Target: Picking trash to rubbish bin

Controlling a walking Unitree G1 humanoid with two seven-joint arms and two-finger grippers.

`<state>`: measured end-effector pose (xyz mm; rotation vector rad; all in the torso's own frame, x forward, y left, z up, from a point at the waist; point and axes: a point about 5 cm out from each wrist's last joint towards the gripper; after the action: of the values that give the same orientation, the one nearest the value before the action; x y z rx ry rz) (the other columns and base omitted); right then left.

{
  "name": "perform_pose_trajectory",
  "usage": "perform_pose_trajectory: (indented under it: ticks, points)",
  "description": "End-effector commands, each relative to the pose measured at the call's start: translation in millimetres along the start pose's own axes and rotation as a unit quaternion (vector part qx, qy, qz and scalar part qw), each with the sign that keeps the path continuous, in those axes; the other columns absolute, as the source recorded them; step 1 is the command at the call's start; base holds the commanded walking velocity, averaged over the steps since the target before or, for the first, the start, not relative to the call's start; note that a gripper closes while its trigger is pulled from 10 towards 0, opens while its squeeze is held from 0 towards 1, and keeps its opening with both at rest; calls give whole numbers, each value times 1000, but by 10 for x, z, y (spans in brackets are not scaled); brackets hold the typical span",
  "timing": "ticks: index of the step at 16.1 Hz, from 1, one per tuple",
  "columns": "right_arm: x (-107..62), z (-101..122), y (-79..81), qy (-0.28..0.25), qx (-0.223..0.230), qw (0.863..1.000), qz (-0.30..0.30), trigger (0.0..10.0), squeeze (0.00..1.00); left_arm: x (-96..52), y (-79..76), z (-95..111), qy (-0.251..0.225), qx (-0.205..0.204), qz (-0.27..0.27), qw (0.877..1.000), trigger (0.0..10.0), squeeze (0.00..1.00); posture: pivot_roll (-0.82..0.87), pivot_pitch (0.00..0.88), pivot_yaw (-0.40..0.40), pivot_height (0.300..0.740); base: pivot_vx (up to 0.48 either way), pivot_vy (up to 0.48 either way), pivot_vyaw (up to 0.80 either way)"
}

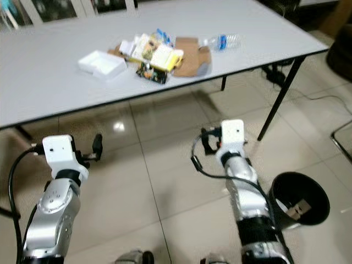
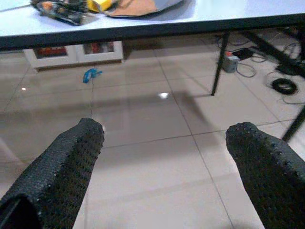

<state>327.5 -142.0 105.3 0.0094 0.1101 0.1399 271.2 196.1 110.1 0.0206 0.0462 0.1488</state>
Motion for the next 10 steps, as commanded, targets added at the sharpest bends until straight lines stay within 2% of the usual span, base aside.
perform_pose_trajectory:
  ticks: [1,3,5,7,10]
  points:
    - [1,0,-15,-5,20,1000,-10,10000,0,-12,16,-14,7,1,1,1000,10000,0,-70,113,45,740,266,0,0]
    - [4,31,-9,-14,28,999,-11,10000,0,-5,29,15,2,0,2,1000,10000,0,-70,115,45,740,289,0,0]
    - [-7,39,30,-16,-10,1000,9,10000,0,-3,32,19,-1,0,0,1000,10000,0,-70,116,45,740,347,0,0]
    - [-12,29,55,-12,-16,1000,24,10000,0,-1,25,19,-2,-1,0,1000,10000,0,-68,115,40,740,366,0,0]
    - [1,120,71,-41,-26,998,30,10000,0,-8,25,38,-7,-3,3,1000,10000,0,-64,115,35,740,423,0,0]
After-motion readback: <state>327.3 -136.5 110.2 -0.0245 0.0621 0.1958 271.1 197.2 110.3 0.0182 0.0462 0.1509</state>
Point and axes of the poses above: a point about 5 cm out from each wrist's last joint towards the gripper, its own x axis pointing out of the wrist towards the gripper, its own z axis along the axis of the wrist's last joint, y = z × x, and after that the axes turned 1 degree about x, right-handed
